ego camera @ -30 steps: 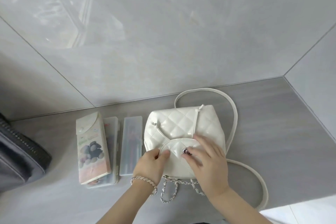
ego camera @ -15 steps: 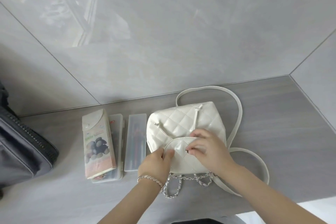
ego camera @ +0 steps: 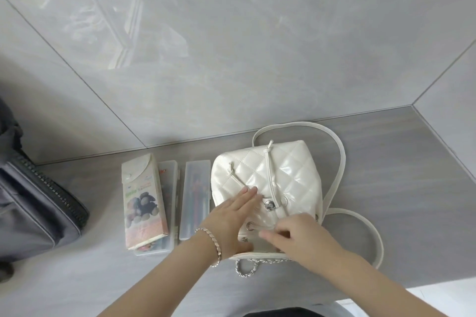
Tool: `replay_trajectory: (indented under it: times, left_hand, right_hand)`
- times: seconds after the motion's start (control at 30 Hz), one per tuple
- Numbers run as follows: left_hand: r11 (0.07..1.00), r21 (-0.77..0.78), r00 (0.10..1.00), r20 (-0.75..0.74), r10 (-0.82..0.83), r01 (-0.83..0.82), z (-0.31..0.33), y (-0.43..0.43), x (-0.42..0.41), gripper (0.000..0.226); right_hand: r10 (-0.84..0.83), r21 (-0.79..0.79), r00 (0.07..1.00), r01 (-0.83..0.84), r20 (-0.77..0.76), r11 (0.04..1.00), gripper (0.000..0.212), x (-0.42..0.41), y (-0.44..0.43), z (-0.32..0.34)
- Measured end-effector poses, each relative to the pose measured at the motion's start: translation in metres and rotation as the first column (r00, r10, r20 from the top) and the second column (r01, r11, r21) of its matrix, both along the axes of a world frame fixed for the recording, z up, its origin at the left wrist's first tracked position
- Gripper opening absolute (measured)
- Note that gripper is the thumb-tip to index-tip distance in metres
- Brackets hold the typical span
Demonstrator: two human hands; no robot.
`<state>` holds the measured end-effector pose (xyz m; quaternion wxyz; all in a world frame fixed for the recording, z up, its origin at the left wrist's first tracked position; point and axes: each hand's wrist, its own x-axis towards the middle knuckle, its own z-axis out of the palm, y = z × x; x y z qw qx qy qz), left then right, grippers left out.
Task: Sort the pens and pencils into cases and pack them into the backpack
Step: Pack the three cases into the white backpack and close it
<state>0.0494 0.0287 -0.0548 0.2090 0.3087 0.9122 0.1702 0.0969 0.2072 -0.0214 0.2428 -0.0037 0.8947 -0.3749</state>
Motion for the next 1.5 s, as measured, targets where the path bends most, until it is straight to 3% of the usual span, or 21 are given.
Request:
replay_trajectory:
  times: [0.07,0.13,0.2,0.3,0.43,0.5,0.57,0.7,0.83,0.93,0.97,1.07,1.13,1.17,1.2,1.27,1.33,1.4,1.47,1.5]
  left_hand:
    - [0.998,-0.063,0.998,-0.063,0.025,-0.029,-0.001,0.004,0.002,0.093]
    - [0.995,-0.013,0.982,-0.161,0.094,-0.097,-0.005,0.010,0.008,0.091]
    - [0.993,0.033,0.968,-0.220,0.118,-0.113,-0.010,0.013,0.015,0.099]
    - [0.986,0.093,0.939,-0.303,0.163,-0.141,-0.020,0.015,0.022,0.105]
    - [0.953,0.260,0.913,-0.330,0.241,-0.158,-0.009,0.017,0.024,0.086]
    - [0.934,0.334,0.878,-0.401,0.262,-0.126,-0.001,0.019,0.025,0.080]
    - [0.918,0.376,0.827,-0.471,0.307,-0.126,0.006,0.022,0.025,0.080]
    - [0.904,0.412,0.730,-0.582,0.360,-0.117,0.010,0.025,0.021,0.061]
    - [0.934,0.355,0.655,-0.699,0.286,-0.030,-0.004,0.020,0.008,0.022]
    - [0.953,0.303,0.687,-0.687,0.235,-0.022,-0.008,0.014,0.005,0.020]
    - [0.957,0.288,0.707,-0.669,0.230,-0.039,-0.007,0.012,0.005,0.021]
    - [0.966,0.246,0.740,-0.634,0.225,-0.083,-0.005,0.011,0.006,0.018]
    - [0.962,0.246,0.738,-0.626,0.252,-0.119,-0.004,0.013,0.006,0.018]
    - [0.954,0.265,0.751,-0.599,0.278,-0.141,-0.003,0.014,0.004,0.020]
    - [0.944,0.288,0.769,-0.563,0.303,-0.161,-0.002,0.015,0.003,0.017]
    - [0.924,0.329,0.809,-0.479,0.342,-0.195,0.003,0.019,-0.004,0.019]
    - [0.871,0.415,0.821,-0.379,0.428,-0.262,0.015,0.024,-0.013,0.027]
    - [0.777,0.512,0.779,-0.289,0.556,-0.365,0.028,0.033,-0.027,0.026]
    - [0.708,0.558,0.751,-0.210,0.626,-0.433,0.040,0.039,-0.039,0.023]
    - [0.698,0.566,0.750,-0.198,0.631,-0.439,0.045,0.044,-0.042,0.022]
  right_hand:
    - [-0.118,0.170,0.982,0.143,-0.147,0.975,0.033,-0.001,-0.009,0.005]
    - [-0.100,0.354,0.983,0.148,-0.151,0.923,0.059,-0.003,-0.017,0.002]
    - [-0.068,0.485,0.988,0.127,-0.139,0.865,0.071,-0.005,-0.026,-0.005]
    - [-0.062,0.522,0.988,0.129,-0.143,0.843,0.070,-0.004,-0.029,-0.012]
    - [0.066,0.519,0.981,0.038,-0.180,0.854,0.052,-0.007,-0.017,-0.004]
    - [0.015,0.349,0.979,0.058,-0.203,0.935,0.037,-0.006,-0.011,0.005]
    - [-0.186,0.035,0.965,0.196,-0.184,0.980,0.016,-0.008,-0.009,0.015]
    - [-0.502,-0.366,0.848,0.418,-0.170,0.831,0.022,-0.026,-0.010,0.022]
    - [-0.488,-0.458,0.837,0.343,-0.248,0.820,0.008,-0.048,-0.013,0.044]
    - [-0.605,-0.580,0.745,0.370,-0.281,0.725,0.031,-0.078,-0.005,0.077]
    - [-0.590,-0.570,0.753,0.358,-0.292,0.739,0.032,-0.089,-0.001,0.087]
    - [-0.434,-0.369,0.863,0.327,-0.258,0.870,0.020,-0.104,-0.002,0.094]
    - [-0.403,-0.113,0.873,0.387,-0.274,0.915,0.064,-0.096,-0.012,0.074]
    - [-0.392,-0.046,0.839,0.406,-0.378,0.913,0.077,-0.085,-0.019,0.064]
    - [-0.356,-0.046,0.768,0.394,-0.533,0.918,0.073,-0.070,-0.026,0.055]
    - [-0.241,-0.114,0.587,0.246,-0.772,0.963,0.038,-0.042,-0.034,0.038]
    - [-0.065,-0.020,0.542,0.088,-0.838,0.996,0.012,-0.019,-0.034,0.021]
    - [0.119,0.211,0.671,0.056,-0.732,0.976,0.010,-0.010,-0.027,0.008]
    - [0.194,0.432,0.847,0.045,-0.494,0.901,0.034,-0.018,-0.023,0.007]
    - [0.223,0.492,0.896,-0.006,-0.384,0.870,0.036,-0.025,-0.019,0.012]
